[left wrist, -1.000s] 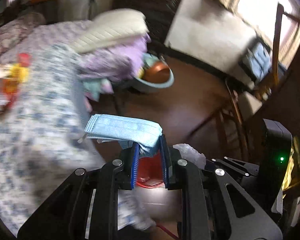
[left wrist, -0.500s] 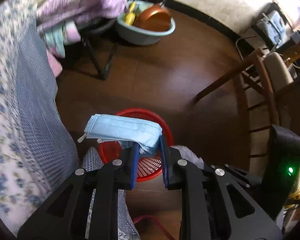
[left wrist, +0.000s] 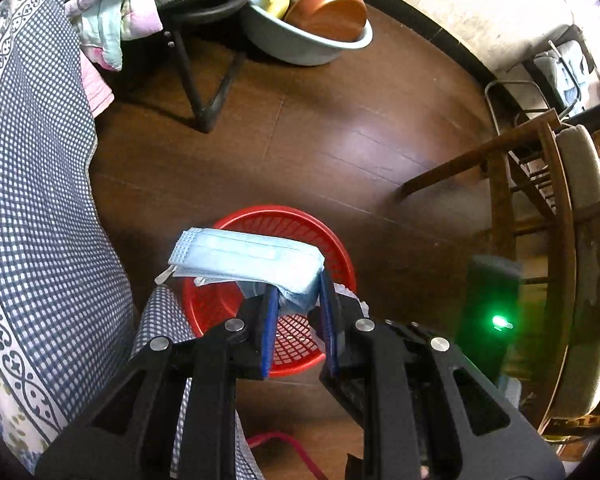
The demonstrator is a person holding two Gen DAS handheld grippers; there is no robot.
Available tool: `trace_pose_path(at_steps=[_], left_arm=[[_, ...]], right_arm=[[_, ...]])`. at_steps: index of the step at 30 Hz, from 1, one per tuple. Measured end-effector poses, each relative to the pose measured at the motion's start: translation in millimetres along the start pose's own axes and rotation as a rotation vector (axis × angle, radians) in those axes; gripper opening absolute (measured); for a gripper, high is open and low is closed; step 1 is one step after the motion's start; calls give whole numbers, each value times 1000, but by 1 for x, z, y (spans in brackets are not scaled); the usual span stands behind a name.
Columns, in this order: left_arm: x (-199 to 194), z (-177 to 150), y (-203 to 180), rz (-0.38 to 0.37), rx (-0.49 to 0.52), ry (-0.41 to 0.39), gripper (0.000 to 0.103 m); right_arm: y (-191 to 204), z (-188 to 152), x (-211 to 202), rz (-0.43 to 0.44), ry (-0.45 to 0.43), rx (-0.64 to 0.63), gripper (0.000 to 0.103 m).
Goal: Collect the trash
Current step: 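Open both grippers to drop the tissue and mask into the red basket, then move both tools back to the trash pile on the table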
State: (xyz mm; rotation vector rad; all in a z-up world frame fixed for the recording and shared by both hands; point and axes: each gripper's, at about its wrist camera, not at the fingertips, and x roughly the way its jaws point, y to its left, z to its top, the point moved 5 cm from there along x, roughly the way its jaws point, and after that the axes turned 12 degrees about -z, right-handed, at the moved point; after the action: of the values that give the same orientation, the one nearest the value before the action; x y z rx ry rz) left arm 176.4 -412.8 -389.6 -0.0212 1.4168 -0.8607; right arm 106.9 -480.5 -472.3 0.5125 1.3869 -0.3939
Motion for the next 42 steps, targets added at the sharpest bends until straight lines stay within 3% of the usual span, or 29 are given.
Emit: trace_pose_path(at_steps=[2, 4, 5, 11, 16, 21, 23, 25, 28, 35, 38, 42], left_arm=[[3, 0, 3, -2, -11, 9, 21], [7, -1, 9, -2, -32, 22, 21], [8, -1, 10, -4, -38, 24, 21], [14, -3, 9, 3, -14, 38, 21], [33, -10, 3, -50, 0, 106, 21], [49, -18, -3, -37, 36, 162, 24], [50, -18, -4, -43, 36, 171, 33], [46, -16, -6, -42, 35, 151, 65], [38, -13, -8, -32, 55, 111, 87], [30, -19, -3, -13, 32, 112, 89], [2, -20, -21, -56, 62, 60, 89], [-67, -28, -67, -64, 201, -78, 89]], right_arm=[[-3, 1, 7, -8, 16, 18, 40], [-6, 1, 8, -37, 13, 29, 70], [-7, 1, 7, -44, 5, 27, 73], [-18, -9, -7, -70, 17, -8, 74], [-29, -32, -24, -89, 43, -57, 74], [-39, -45, -38, -105, 49, -72, 74], [-42, -48, -41, -114, 50, -73, 74], [-46, -52, -43, -123, 54, -77, 74], [-50, -57, -48, -134, 59, -78, 74], [-52, -64, -78, -143, 19, -82, 74], [-54, -69, -91, -153, -2, -92, 74], [-48, -73, -110, -163, -32, -119, 74]])
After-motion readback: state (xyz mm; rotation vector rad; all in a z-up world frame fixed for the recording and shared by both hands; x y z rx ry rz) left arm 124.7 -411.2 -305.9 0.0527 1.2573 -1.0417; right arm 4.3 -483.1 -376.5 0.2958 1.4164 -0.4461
